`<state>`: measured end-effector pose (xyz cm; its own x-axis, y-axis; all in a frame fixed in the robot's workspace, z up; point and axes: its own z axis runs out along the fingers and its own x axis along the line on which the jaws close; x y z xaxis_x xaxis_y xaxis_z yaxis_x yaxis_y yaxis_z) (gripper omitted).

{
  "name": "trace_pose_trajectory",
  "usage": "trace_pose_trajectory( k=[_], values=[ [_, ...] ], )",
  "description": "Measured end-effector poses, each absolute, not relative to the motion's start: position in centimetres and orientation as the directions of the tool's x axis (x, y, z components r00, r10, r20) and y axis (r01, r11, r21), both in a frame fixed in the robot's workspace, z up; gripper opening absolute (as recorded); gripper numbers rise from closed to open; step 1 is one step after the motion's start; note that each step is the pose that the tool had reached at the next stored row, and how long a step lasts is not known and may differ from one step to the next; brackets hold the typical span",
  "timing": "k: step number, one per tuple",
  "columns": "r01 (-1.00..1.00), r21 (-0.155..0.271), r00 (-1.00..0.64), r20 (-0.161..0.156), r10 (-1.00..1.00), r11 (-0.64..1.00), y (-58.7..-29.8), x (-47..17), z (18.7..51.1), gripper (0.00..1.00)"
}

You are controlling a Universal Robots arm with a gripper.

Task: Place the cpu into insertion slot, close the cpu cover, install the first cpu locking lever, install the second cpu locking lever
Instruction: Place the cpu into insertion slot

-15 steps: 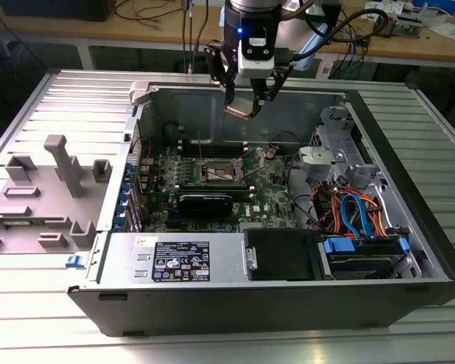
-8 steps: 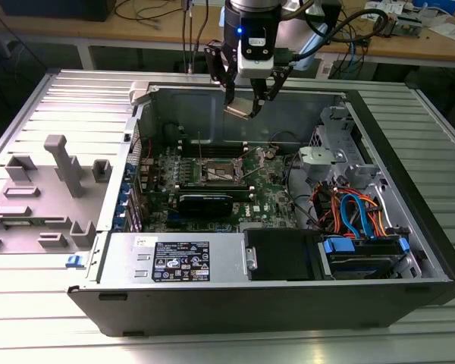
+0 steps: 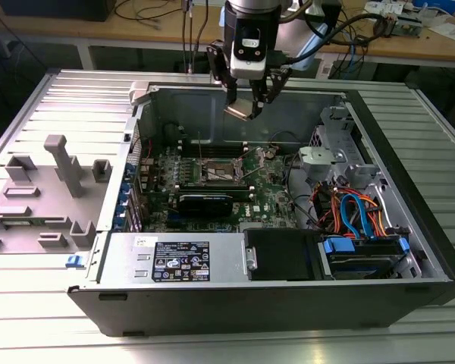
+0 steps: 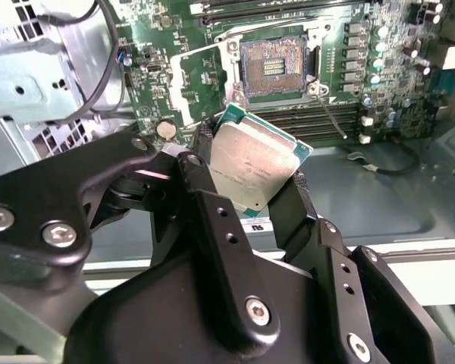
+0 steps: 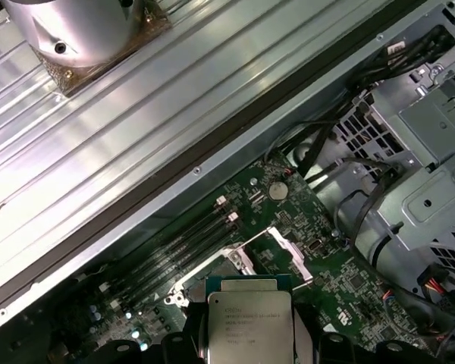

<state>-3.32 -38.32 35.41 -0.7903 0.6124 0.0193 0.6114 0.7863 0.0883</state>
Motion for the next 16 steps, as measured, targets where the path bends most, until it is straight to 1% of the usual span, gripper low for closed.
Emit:
trace_pose_trajectory(
  k=[16],
  values=[
    [0.765, 0.088, -0.642, 0.019, 0.767, 0.638, -38.32, -3.32, 34.71, 0.54]
  ],
)
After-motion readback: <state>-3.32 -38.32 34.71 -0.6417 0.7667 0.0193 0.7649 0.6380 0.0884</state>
